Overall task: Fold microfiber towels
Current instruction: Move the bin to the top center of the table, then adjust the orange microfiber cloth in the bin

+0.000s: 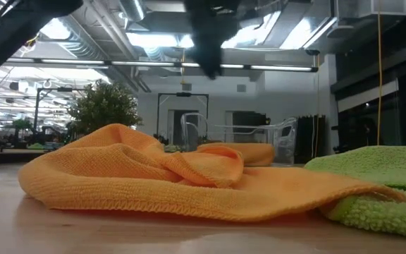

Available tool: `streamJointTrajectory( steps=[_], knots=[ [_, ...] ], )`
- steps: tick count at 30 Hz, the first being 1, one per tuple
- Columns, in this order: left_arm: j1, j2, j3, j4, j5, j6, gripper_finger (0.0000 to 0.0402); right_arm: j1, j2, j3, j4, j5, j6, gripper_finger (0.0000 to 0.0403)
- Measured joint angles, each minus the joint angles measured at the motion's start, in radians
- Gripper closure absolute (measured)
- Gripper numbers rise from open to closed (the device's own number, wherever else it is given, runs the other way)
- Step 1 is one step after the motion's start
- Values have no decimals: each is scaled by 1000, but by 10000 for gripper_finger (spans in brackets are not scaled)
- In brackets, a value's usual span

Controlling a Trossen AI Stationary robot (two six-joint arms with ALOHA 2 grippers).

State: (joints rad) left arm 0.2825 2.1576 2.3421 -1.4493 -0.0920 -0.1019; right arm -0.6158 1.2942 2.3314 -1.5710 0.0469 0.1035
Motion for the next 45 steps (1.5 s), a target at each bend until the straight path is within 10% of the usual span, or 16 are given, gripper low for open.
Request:
streamJointTrajectory(
  steps=[16,35,45],
  knots=[
    [40,-5,-357,-99,0,165,194,0,-1,0,0,5,-7,144],
    [97,29,-460,513,-182,465,194,0,0,0,0,5,-8,144],
    [83,-56,-380,148,-198,254,194,0,-4,-111,1,6,-8,144]
  ],
)
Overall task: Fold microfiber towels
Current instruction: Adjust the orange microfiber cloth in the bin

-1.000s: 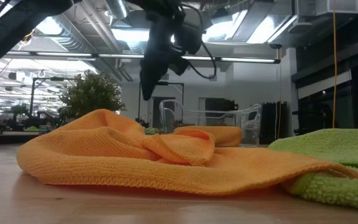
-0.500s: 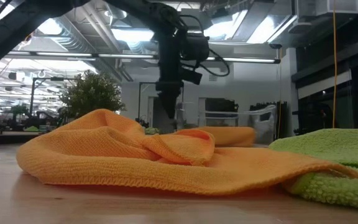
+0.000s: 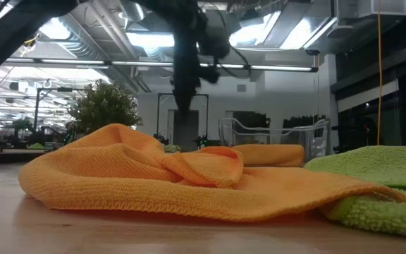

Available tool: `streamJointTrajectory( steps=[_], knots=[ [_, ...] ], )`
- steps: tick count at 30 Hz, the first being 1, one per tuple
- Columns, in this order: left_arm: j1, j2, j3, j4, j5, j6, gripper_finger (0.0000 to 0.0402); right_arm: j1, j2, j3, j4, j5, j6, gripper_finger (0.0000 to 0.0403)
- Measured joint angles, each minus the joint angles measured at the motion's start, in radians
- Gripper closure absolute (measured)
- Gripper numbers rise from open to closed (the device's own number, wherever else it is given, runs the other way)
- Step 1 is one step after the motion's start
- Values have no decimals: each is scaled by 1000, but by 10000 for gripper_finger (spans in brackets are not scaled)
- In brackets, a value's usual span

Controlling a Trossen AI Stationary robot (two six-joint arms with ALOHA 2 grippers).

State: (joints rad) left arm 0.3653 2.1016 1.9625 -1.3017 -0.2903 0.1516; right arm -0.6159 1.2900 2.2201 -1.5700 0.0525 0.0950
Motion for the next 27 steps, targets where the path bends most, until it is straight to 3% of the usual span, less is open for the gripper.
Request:
streamJointTrajectory(
  steps=[4,7,13,17,21,27],
  knots=[
    [-16,-75,87,-162,184,-145,194,0,5,-196,10,1,-28,144],
    [-16,-147,116,-240,309,-202,194,0,4,-386,113,-17,-31,144],
    [-21,-253,109,-228,345,-260,194,0,39,-828,464,-122,-33,144],
    [-37,-275,109,-221,334,-277,194,0,141,-1034,739,-213,110,144],
    [-52,-271,108,-219,334,-284,194,19,296,-1084,821,-223,223,144],
    [-74,-252,107,-204,333,-283,194,49,474,-997,821,-225,298,144]
  ],
)
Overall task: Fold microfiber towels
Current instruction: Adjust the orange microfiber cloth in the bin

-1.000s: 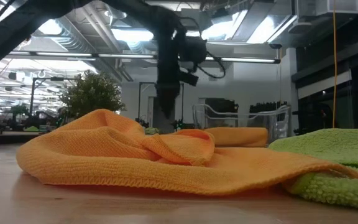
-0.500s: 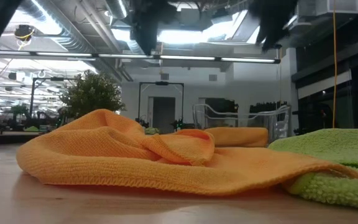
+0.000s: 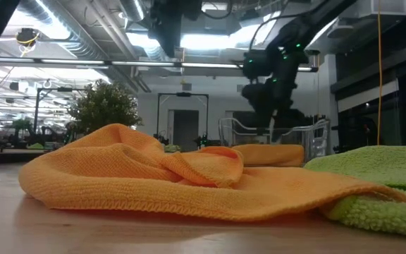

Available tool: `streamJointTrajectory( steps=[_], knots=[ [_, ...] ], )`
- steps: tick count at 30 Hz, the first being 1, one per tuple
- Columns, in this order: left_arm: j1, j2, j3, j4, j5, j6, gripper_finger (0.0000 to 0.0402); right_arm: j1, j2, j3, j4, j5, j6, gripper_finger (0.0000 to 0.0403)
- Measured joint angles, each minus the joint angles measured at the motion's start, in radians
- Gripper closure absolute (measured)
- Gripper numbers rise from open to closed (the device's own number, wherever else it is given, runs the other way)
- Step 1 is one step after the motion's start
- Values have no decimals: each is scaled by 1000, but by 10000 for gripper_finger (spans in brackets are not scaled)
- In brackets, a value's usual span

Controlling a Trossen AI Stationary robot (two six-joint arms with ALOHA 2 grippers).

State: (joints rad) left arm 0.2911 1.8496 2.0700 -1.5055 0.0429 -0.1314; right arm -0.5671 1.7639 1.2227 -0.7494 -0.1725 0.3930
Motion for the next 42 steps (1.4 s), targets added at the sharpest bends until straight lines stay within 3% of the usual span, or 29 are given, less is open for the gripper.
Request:
streamJointTrajectory(
  steps=[11,22,27,37,42],
  knots=[
    [-5,5,0,0,-19,3,194,14,148,58,-69,2,27,144],
    [-5,5,0,1,-30,3,194,9,133,87,-73,53,33,144],
    [-5,5,0,1,-30,3,194,9,132,97,-69,150,-13,144],
    [-5,5,0,3,-30,11,194,9,132,44,-28,85,-1,144],
    [-4,5,0,4,-31,11,194,9,116,111,-93,55,5,144]
  ],
)
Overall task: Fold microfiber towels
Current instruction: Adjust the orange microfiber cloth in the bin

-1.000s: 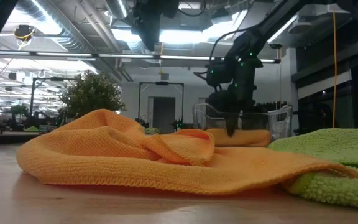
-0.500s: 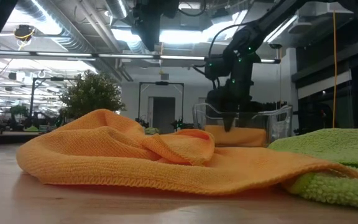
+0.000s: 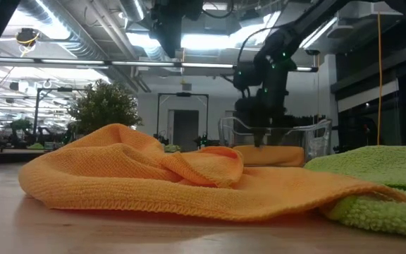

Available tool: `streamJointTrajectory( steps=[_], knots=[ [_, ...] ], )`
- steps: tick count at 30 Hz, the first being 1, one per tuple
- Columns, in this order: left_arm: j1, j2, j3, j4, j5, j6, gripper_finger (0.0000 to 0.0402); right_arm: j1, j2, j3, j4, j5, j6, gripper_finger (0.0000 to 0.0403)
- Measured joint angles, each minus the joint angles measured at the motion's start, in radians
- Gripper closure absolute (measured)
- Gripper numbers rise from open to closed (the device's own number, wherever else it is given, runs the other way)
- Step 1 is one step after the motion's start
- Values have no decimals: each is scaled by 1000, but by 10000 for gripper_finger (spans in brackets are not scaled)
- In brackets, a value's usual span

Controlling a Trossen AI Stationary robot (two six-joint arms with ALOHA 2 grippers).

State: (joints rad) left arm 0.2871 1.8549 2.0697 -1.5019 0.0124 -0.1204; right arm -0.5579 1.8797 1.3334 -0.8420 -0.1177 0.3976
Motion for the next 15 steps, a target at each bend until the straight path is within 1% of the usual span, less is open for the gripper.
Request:
streamJointTrajectory(
  steps=[2,6,9,13,15],
  knots=[
    [0,0,0,0,0,0,194,0,-14,31,-21,5,-9,144],
    [0,0,0,0,0,0,194,0,-22,47,-22,118,-10,144],
    [-1,0,0,0,0,0,194,-1,-8,16,0,119,-9,144],
    [-2,0,0,0,0,0,194,1,24,-29,49,75,13,144],
    [-1,0,0,2,-1,1,194,1,42,-40,59,71,21,144]
  ],
)
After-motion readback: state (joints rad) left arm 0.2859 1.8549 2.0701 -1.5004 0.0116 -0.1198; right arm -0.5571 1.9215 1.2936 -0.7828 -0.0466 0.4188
